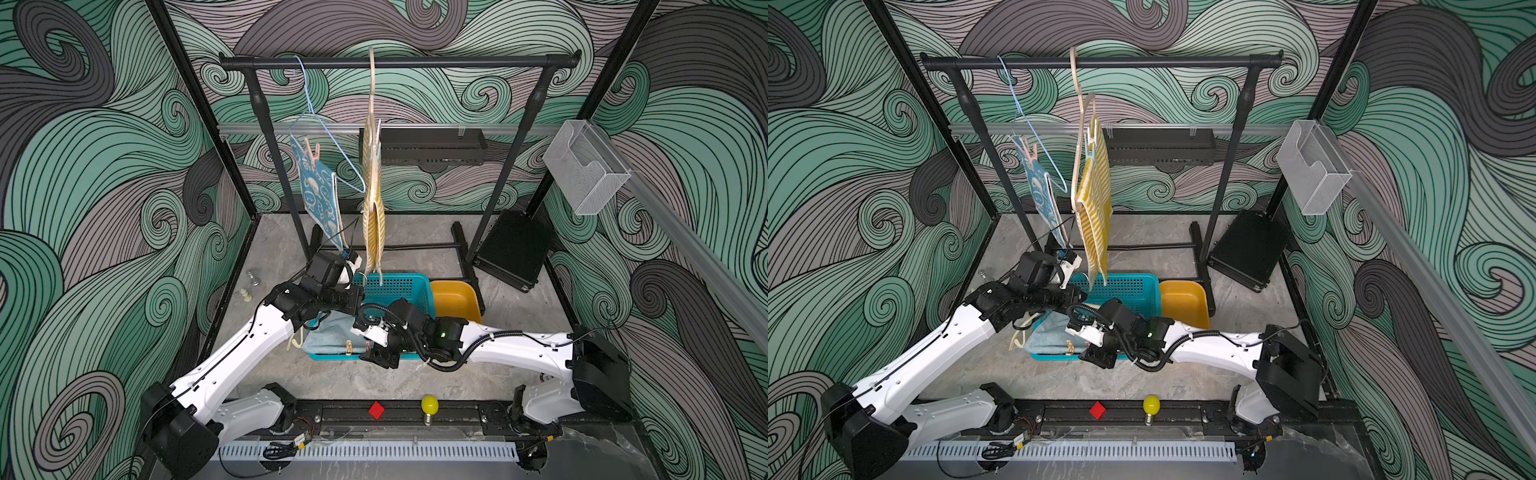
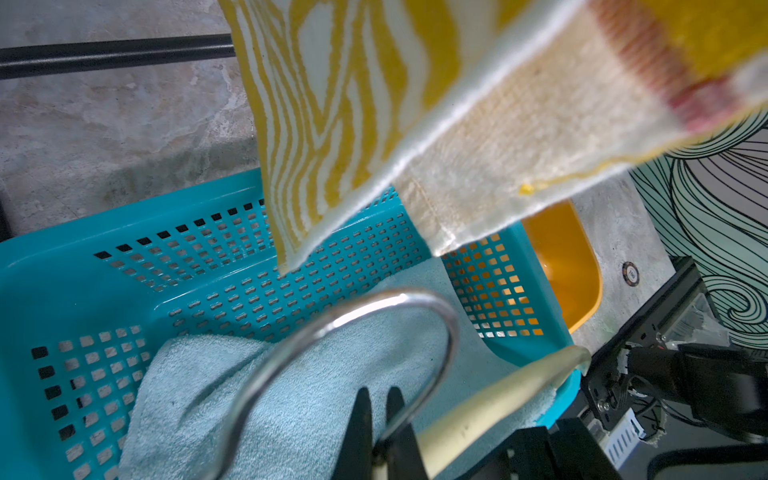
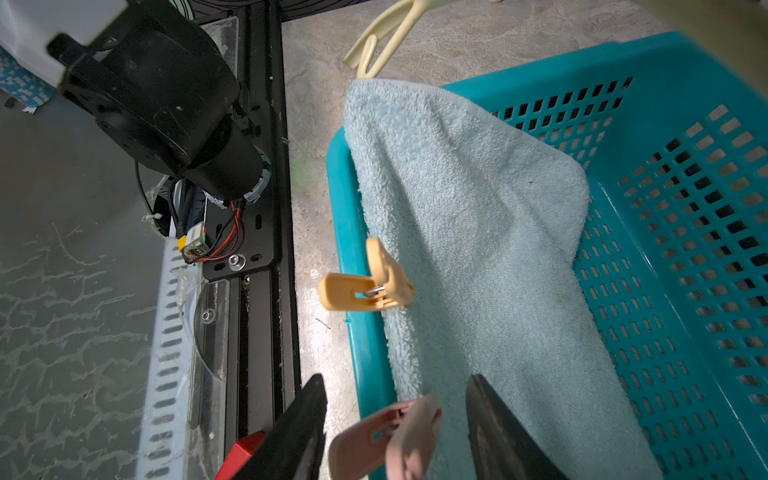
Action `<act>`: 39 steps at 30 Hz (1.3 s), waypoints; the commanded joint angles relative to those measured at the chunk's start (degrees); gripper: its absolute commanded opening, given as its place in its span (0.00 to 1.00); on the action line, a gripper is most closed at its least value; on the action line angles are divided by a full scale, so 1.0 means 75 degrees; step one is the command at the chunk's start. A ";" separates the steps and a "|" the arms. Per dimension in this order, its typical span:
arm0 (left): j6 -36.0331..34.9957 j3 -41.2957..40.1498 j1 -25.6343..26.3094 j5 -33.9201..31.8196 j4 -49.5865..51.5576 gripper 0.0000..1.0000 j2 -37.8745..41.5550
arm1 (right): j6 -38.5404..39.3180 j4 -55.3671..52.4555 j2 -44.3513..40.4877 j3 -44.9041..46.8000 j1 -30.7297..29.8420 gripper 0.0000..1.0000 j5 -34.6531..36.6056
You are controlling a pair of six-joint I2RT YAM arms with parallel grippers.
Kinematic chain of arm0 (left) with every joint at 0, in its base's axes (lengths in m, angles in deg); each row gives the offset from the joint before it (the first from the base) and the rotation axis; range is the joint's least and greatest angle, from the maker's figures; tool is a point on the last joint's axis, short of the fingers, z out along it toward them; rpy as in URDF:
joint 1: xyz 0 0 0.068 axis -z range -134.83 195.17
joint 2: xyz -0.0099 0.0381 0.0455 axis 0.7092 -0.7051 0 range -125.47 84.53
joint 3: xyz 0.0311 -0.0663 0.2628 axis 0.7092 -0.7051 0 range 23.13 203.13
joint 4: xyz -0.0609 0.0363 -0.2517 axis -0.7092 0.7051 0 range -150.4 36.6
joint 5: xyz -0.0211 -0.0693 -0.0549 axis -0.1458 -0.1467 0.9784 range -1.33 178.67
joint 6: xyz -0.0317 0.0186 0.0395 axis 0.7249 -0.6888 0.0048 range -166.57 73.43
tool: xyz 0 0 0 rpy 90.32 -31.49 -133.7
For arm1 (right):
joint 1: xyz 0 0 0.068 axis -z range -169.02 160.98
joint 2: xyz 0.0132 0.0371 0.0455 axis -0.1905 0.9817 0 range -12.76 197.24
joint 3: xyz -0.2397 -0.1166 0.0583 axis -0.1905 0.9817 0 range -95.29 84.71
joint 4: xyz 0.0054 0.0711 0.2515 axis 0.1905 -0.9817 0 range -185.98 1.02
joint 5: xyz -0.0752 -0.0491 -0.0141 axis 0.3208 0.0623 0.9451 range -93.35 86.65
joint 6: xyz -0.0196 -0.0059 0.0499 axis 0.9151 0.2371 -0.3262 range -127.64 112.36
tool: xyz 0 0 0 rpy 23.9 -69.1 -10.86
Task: Remove the clothespins securing towels to the hanger
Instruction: Remove the clothespin from the hanger.
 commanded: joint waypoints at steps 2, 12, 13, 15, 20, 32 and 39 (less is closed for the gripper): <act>-0.0009 0.0092 0.0088 0.0343 0.0085 0.00 -0.0121 | 0.0257 0.0270 0.0001 0.0150 -0.0055 0.53 0.0173; -0.0019 0.0180 0.0087 0.0498 0.0153 0.00 -0.0253 | 0.0223 0.0227 -0.0012 0.0244 -0.0092 0.47 0.0185; -0.0027 0.0180 0.0095 0.0498 0.0169 0.00 -0.0258 | 0.0229 0.0221 -0.0014 0.0253 -0.0094 0.46 0.0194; -0.0031 0.0192 0.0093 0.0498 0.0182 0.00 -0.0268 | 0.0212 0.0231 -0.0013 0.0259 -0.0086 0.46 0.0198; -0.0047 0.0227 0.0098 0.0510 0.0215 0.00 -0.0287 | 0.0210 0.0263 0.0006 0.0272 -0.0098 0.42 0.0248; -0.0041 0.0216 0.0098 0.0475 0.0220 0.00 -0.0287 | 0.0165 0.0420 -0.0073 0.0277 -0.0099 0.35 0.0357; -0.0031 0.0192 0.0104 0.0440 0.0186 0.00 -0.0281 | 0.0152 0.0438 -0.0067 0.0264 -0.0100 0.24 0.0414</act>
